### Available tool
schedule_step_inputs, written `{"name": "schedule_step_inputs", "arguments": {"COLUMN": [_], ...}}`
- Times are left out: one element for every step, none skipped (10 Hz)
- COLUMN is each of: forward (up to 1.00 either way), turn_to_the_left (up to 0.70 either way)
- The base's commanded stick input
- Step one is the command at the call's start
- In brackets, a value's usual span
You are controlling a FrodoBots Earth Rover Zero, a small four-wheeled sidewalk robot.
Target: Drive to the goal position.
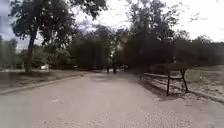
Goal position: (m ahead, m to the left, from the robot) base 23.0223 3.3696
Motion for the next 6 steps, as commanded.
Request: {"name": "schedule_step_inputs", "arguments": {"forward": [0.85,0.85,0.85,0.85,0.85,0.85], "turn_to_the_left": [0.00,0.00,0.00,0.00,0.00,0.00]}}
